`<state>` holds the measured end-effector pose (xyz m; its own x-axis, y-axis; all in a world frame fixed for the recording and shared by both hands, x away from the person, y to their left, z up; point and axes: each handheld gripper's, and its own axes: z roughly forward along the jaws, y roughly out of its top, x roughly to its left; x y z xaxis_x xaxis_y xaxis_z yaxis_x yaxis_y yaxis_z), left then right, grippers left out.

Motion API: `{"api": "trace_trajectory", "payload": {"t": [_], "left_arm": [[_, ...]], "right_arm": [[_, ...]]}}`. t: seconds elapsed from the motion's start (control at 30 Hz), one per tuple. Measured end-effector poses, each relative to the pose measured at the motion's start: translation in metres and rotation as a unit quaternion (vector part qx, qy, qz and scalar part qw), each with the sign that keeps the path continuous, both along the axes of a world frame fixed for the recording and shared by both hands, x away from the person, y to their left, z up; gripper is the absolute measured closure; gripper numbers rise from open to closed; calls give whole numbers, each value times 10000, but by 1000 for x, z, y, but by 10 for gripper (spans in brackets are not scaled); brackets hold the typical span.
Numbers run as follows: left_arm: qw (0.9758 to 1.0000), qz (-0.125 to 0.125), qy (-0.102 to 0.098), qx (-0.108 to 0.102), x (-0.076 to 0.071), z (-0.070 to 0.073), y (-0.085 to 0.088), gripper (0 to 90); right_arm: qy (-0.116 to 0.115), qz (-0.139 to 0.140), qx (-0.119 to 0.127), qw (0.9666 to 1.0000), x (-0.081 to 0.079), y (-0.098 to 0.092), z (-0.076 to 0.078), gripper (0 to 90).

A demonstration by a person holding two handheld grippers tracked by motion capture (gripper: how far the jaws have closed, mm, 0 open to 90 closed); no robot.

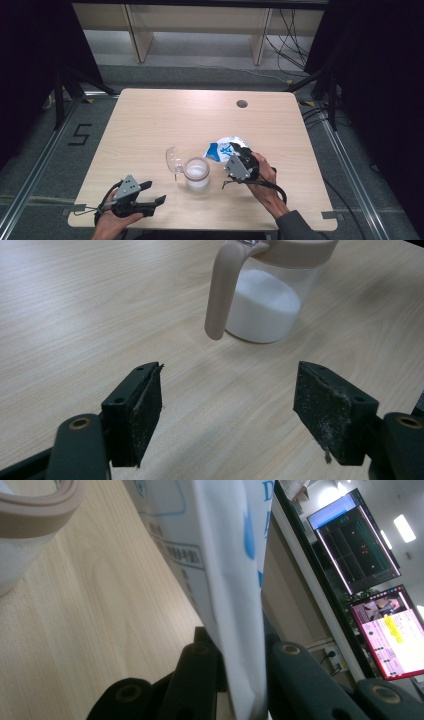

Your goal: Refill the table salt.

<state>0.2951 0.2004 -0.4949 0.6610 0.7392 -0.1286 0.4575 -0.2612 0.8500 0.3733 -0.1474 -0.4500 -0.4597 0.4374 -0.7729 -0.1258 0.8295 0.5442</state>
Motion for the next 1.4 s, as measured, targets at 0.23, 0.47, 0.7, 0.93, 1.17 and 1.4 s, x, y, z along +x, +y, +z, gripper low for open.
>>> {"api": "trace_trajectory", "payload": {"t": [0.23,0.47,0.7,0.93,1.17,1.4], "left_arm": [[10000,1,0,-4,0,0,0,270],[10000,37,29,-40,0,0,0,270],[10000,-7,-15,-10,0,0,1,270],[10000,40,20,-46,0,0,0,270],[10000,16,12,-80,0,0,0,270],[10000,17,8,-81,0,0,0,270]], "right_arm": [[272,1,386,9989,3,-8,4,856],[719,-8,968,9927,9,-20,5,858],[1184,-59,1671,9788,16,-36,5,861],[1521,-110,2164,9643,24,-55,-3,868],[1700,-269,2485,9532,28,-71,-11,874],[1770,-352,2833,9419,37,-87,-17,875]]}}
